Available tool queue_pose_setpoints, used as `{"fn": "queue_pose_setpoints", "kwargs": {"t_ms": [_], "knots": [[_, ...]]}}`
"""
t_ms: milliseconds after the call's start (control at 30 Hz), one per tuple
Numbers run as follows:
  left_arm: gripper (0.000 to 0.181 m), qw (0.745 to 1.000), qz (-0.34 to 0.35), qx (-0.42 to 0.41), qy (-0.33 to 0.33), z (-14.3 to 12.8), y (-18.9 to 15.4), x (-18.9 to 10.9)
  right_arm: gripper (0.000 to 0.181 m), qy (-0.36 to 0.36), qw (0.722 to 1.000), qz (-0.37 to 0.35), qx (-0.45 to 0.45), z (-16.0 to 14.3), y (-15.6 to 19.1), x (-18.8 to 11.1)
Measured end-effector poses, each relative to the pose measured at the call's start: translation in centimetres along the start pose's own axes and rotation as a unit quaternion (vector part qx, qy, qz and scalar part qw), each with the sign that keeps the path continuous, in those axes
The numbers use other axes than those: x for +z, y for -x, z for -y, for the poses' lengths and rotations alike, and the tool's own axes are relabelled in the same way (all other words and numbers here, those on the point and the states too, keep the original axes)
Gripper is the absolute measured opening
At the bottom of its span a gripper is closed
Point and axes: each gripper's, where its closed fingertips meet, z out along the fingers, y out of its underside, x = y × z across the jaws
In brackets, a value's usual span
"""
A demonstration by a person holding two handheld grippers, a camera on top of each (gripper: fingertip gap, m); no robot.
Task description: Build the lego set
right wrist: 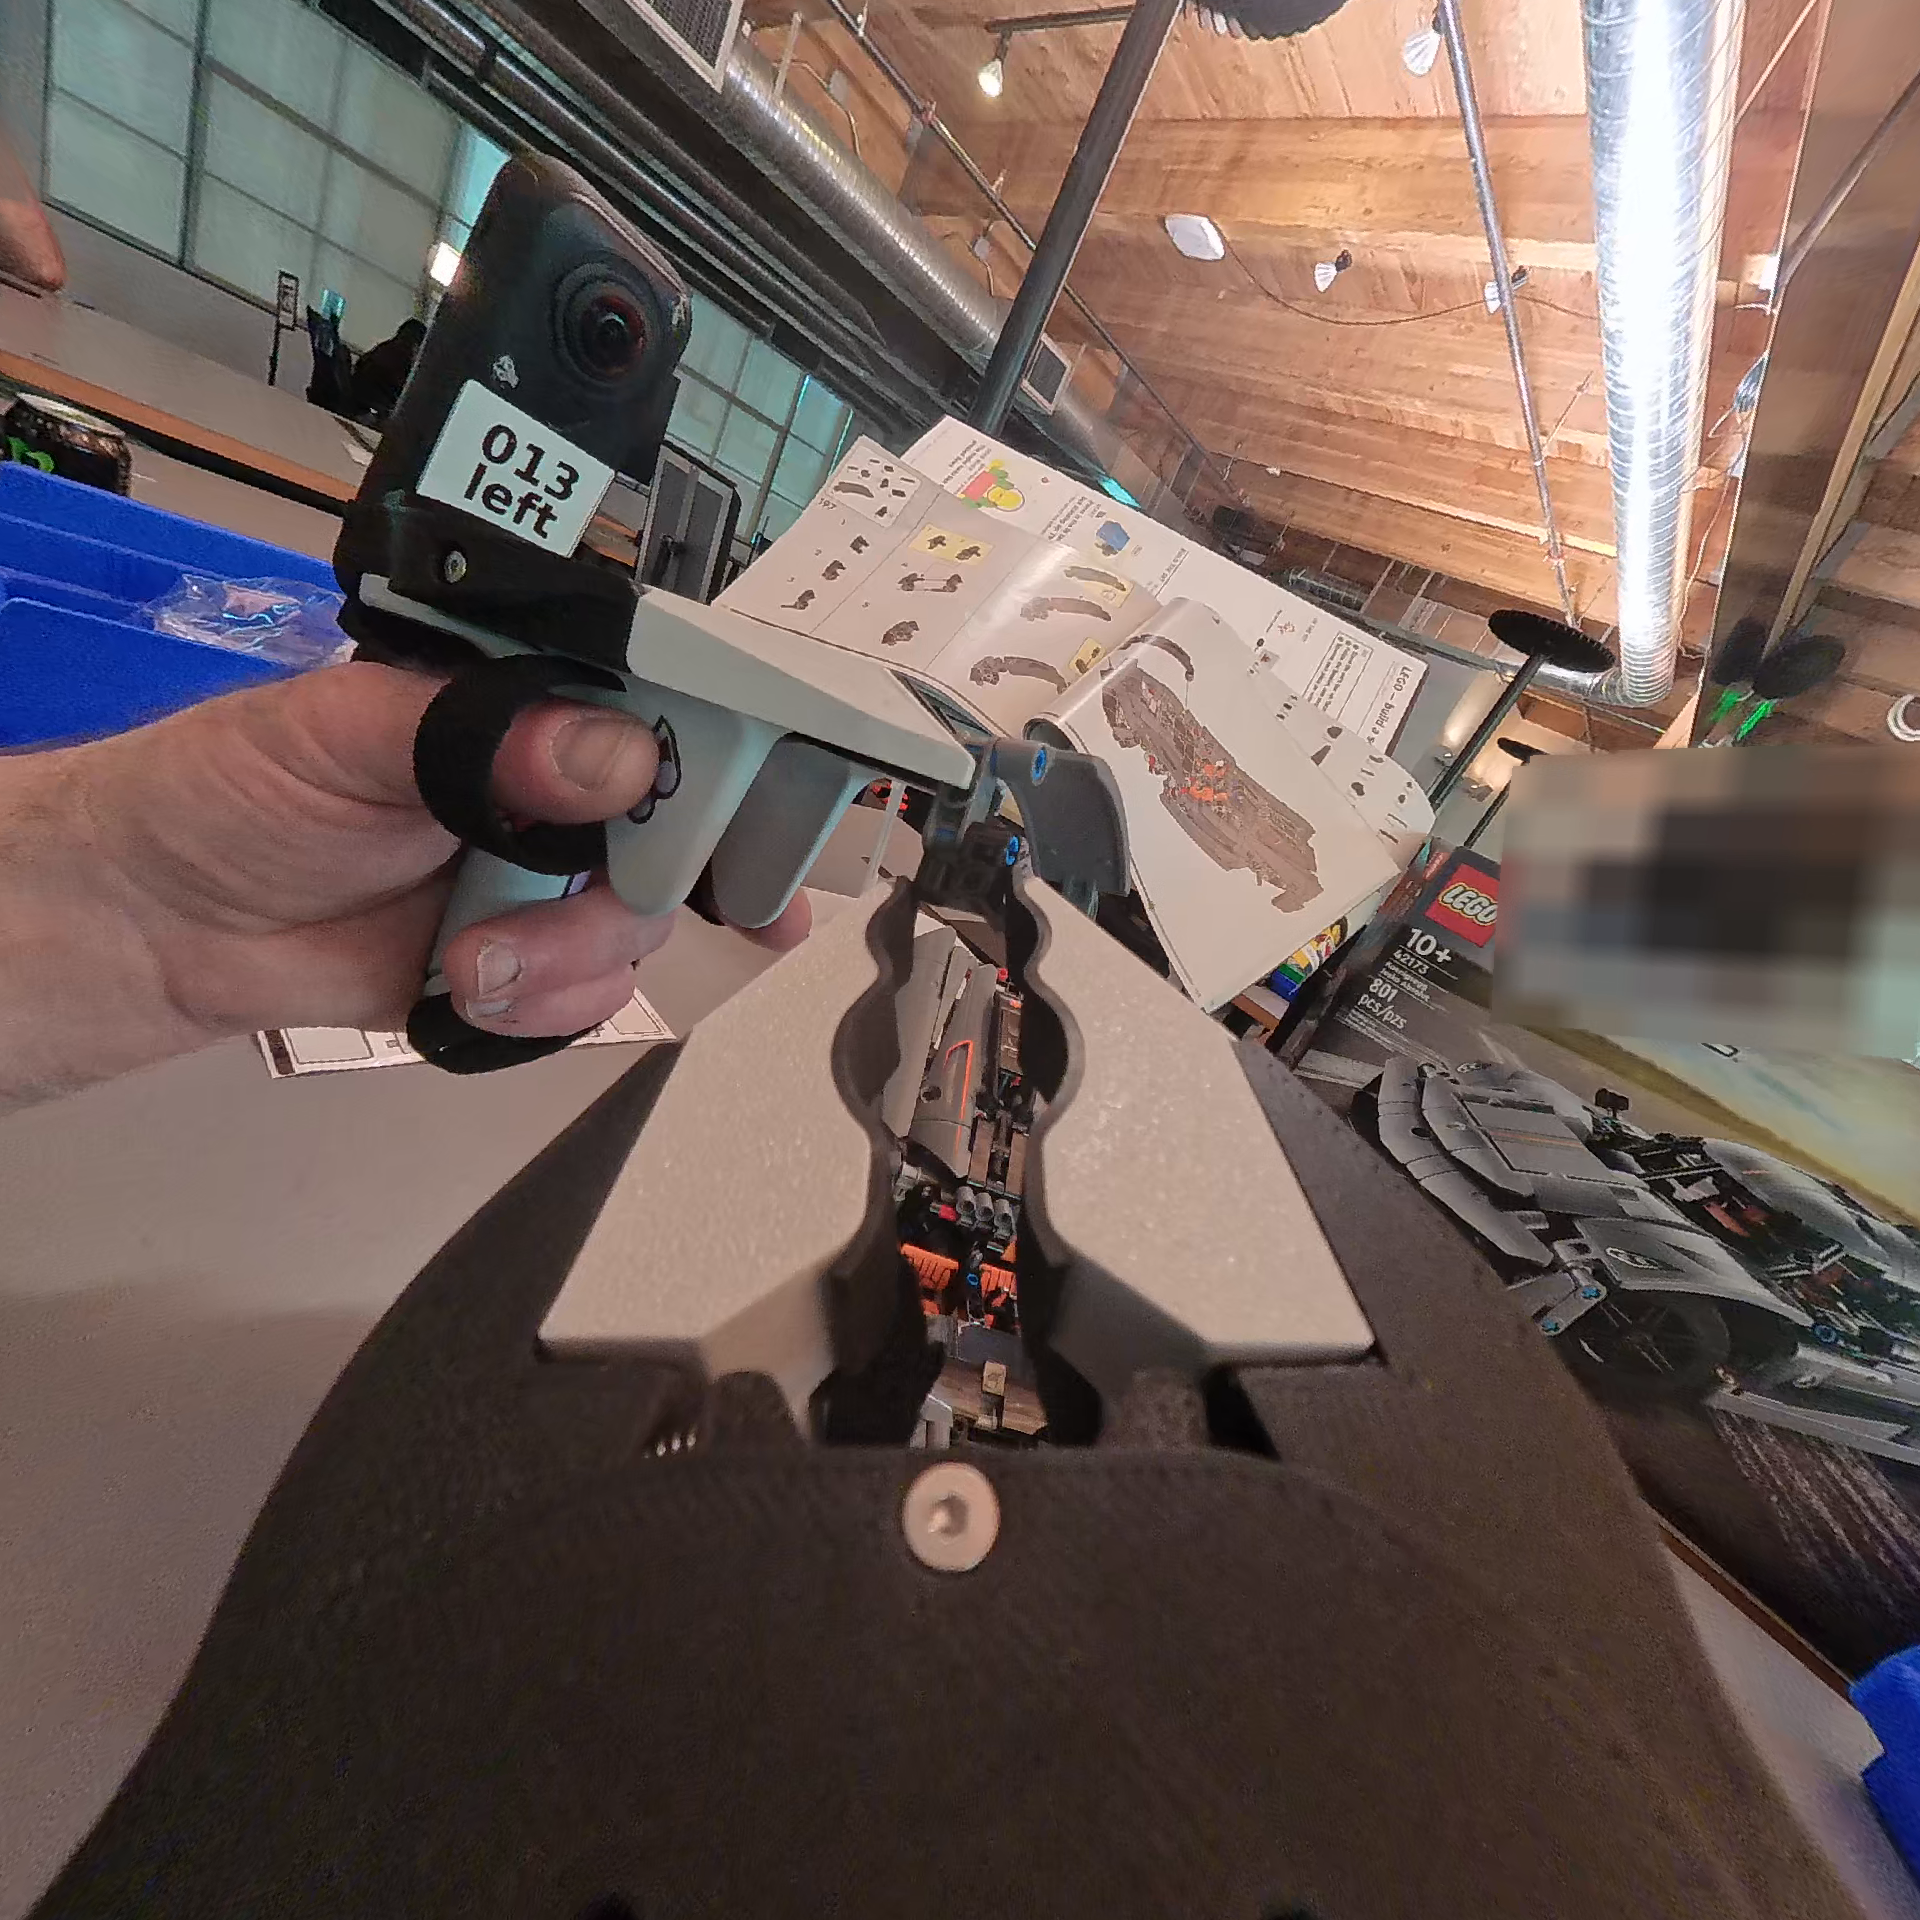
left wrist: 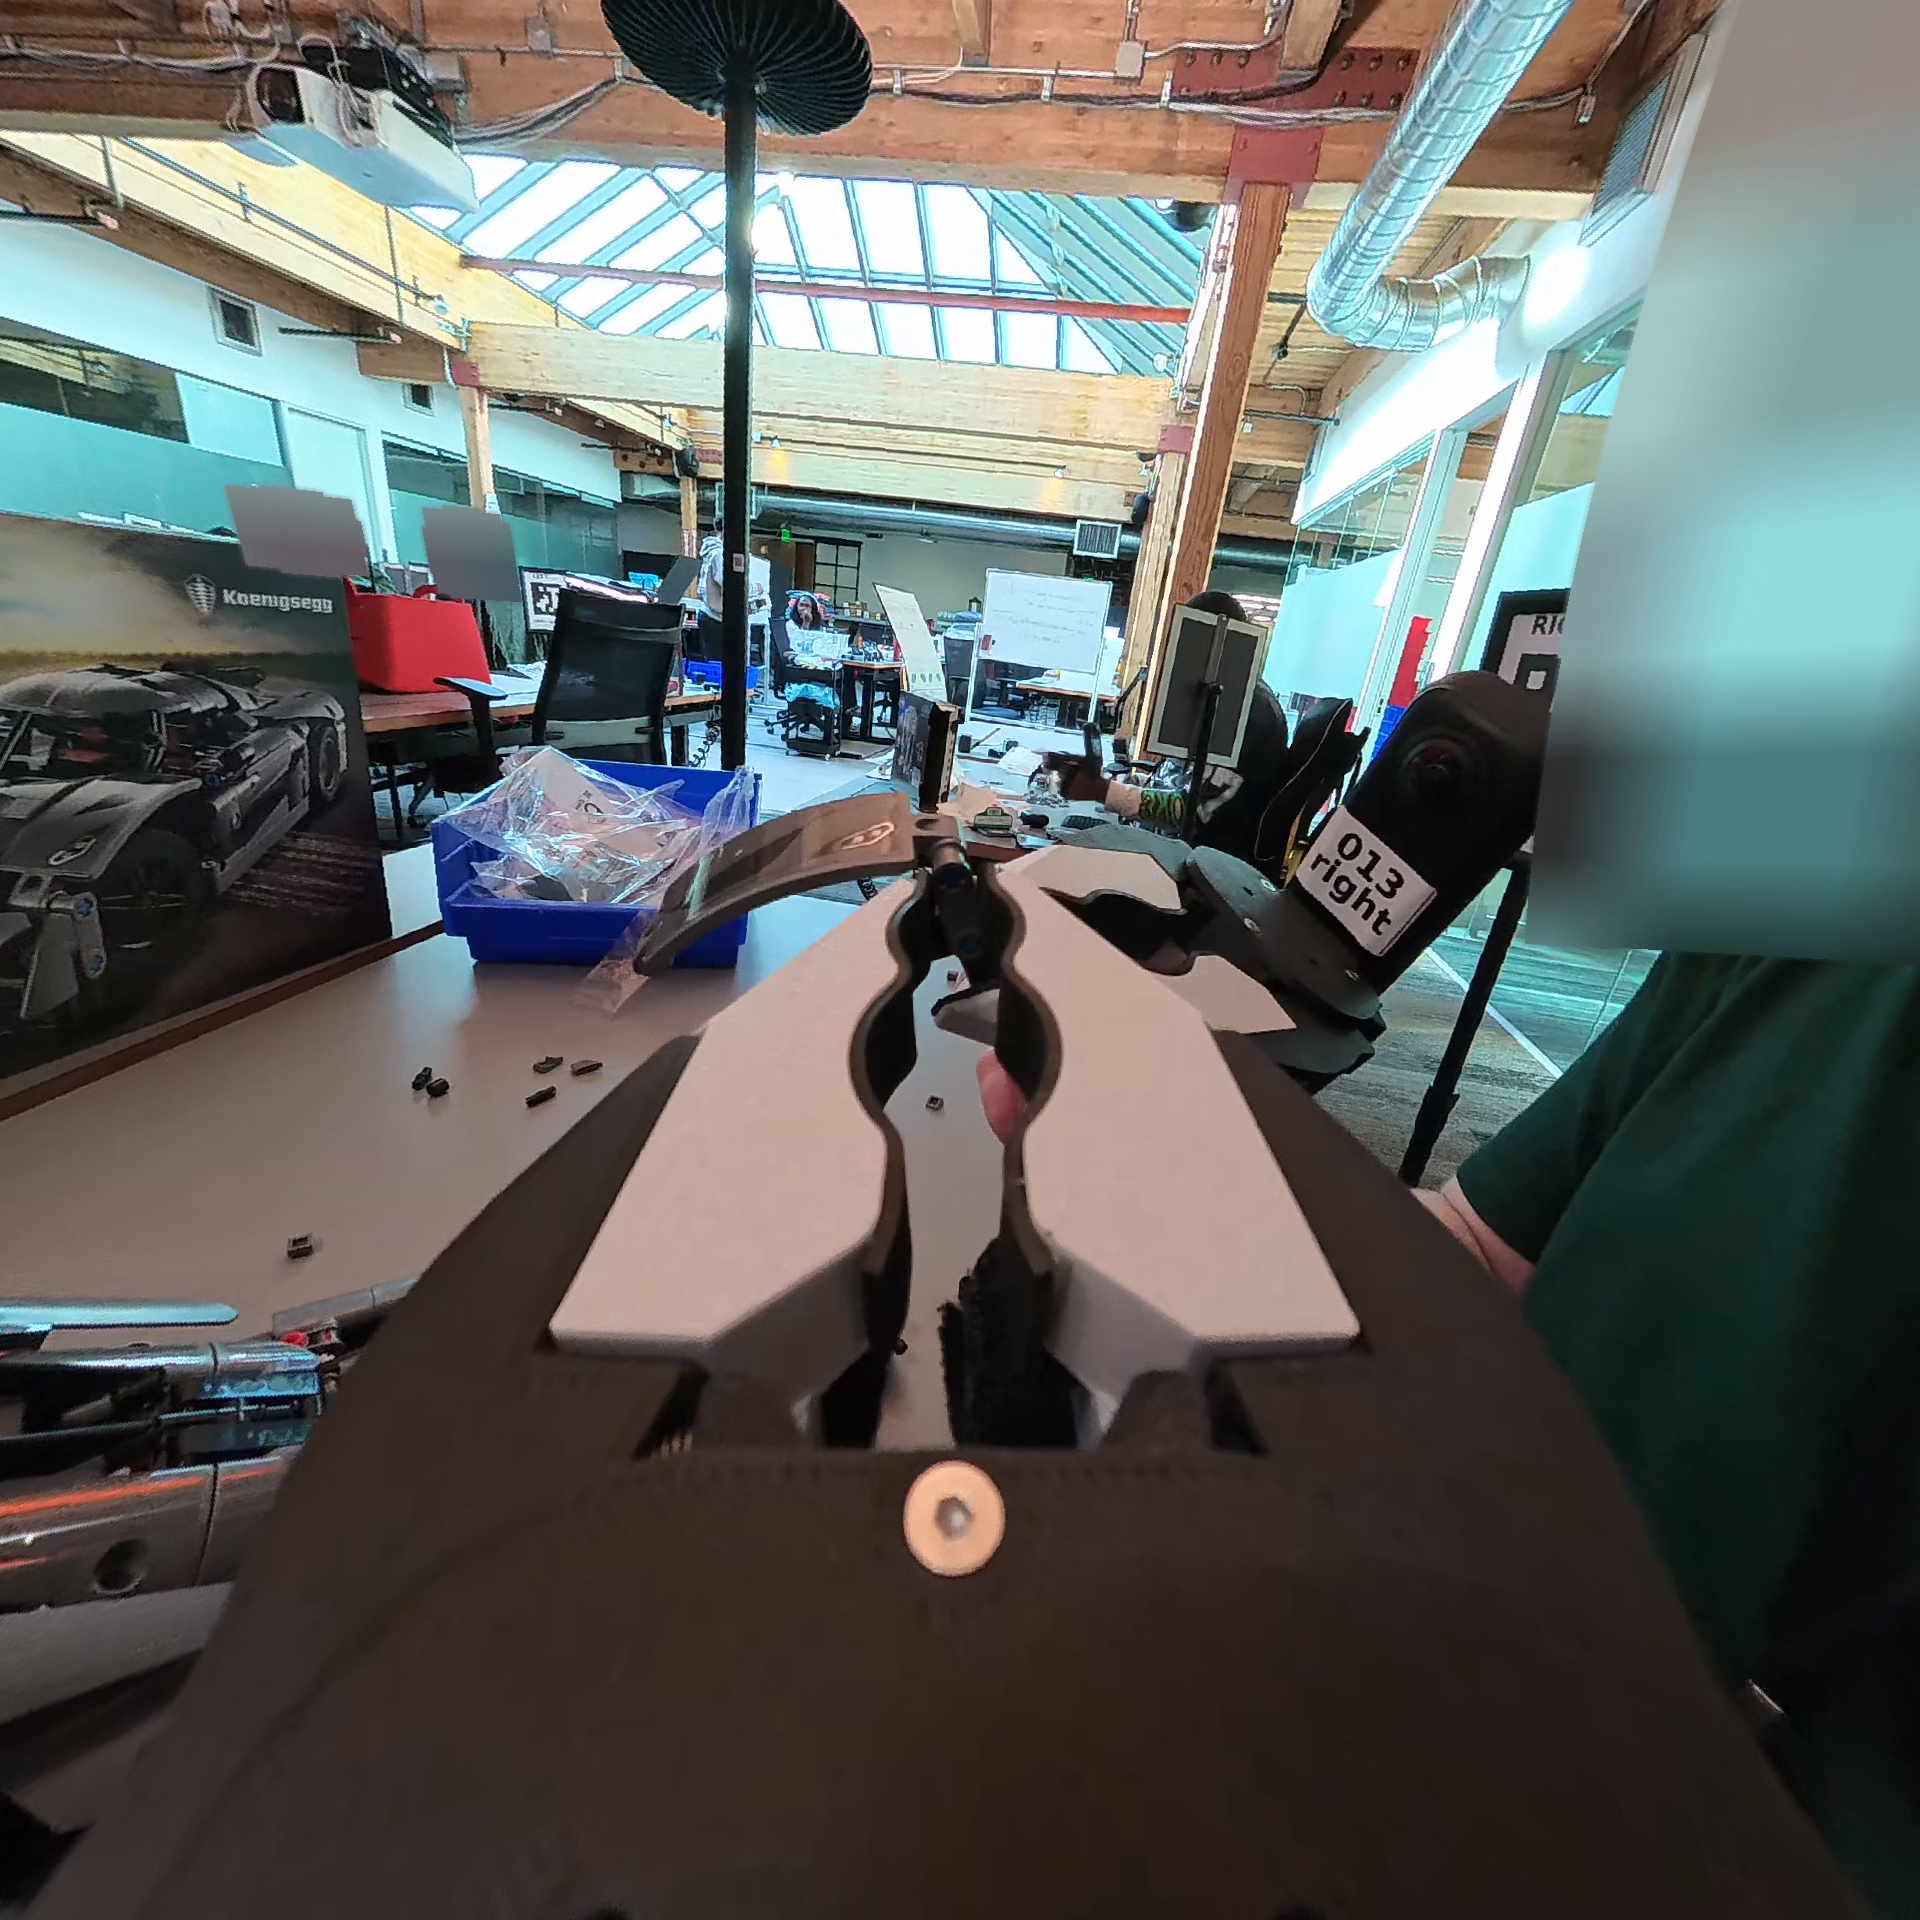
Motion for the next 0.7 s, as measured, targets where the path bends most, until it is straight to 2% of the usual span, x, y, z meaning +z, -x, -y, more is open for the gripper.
{"fn": "queue_pose_setpoints", "kwargs": {"t_ms": [167,400,700], "knots": [[0.006,1.0,-0.027,-0.001,0.002,0.3,-0.4,0.1,0.015,-0.002,1.0,-0.011,-0.009,0.4,-0.1,-0.2],[0.005,0.994,-0.104,0.001,0.018,0.9,-0.7,-0.1,0.017,0.002,0.999,-0.027,-0.022,1.0,0.1,-0.1],[0.005,0.983,-0.18,0.015,0.033,1.6,-0.7,-1.1,0.028,0.037,0.998,-0.038,-0.03,1.4,0.4,-0.8]]}}
